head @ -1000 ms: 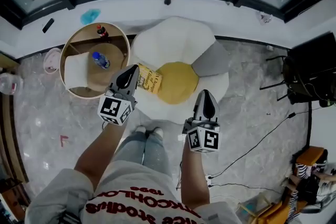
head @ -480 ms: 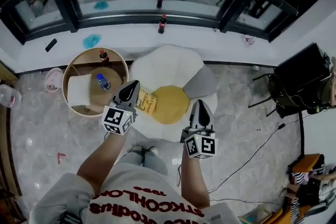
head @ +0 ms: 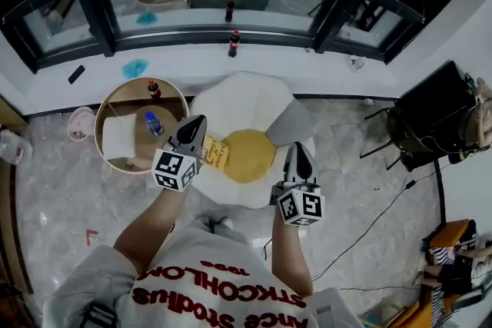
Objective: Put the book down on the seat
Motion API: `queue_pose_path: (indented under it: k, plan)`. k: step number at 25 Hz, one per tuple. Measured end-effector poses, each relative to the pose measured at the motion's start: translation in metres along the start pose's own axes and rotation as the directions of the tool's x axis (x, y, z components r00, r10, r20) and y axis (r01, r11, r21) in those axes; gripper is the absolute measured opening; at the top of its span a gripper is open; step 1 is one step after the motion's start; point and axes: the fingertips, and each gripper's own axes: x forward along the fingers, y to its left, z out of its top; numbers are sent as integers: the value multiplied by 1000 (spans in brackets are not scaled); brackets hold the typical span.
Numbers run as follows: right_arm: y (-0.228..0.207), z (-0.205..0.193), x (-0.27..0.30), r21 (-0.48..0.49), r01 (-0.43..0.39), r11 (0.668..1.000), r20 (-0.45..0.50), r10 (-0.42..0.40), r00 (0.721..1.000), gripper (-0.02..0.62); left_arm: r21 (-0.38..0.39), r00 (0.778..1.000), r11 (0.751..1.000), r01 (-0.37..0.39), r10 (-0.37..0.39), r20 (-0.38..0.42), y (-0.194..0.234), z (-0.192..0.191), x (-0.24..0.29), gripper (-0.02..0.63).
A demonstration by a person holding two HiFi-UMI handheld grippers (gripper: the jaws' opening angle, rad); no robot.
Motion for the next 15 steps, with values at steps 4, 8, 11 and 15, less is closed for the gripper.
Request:
queue_pose_path:
  k: [4, 8, 11, 15]
  plan:
    - [4, -4, -10, 7, 1, 1000, -15, -1, 1000, 25, -4, 1000, 1000, 7, -7, -6, -5, -4, -12, 15]
    - [4, -3, -17, 15, 8, 1000, -8, -8, 1000, 25, 26, 1000, 1000, 6, -6, -4, -8, -3, -19, 15]
    - [-2, -4, -25, -4, 26, 1000, -10, -26, 1000, 25, 49, 1000, 999, 11, -11, -5, -13, -4, -21, 15]
    - [-3, -4, -28, -35, 39, 999, -14, -39, 999, 25, 41, 1000, 999, 8, -8, 3, -11, -3, -23, 15]
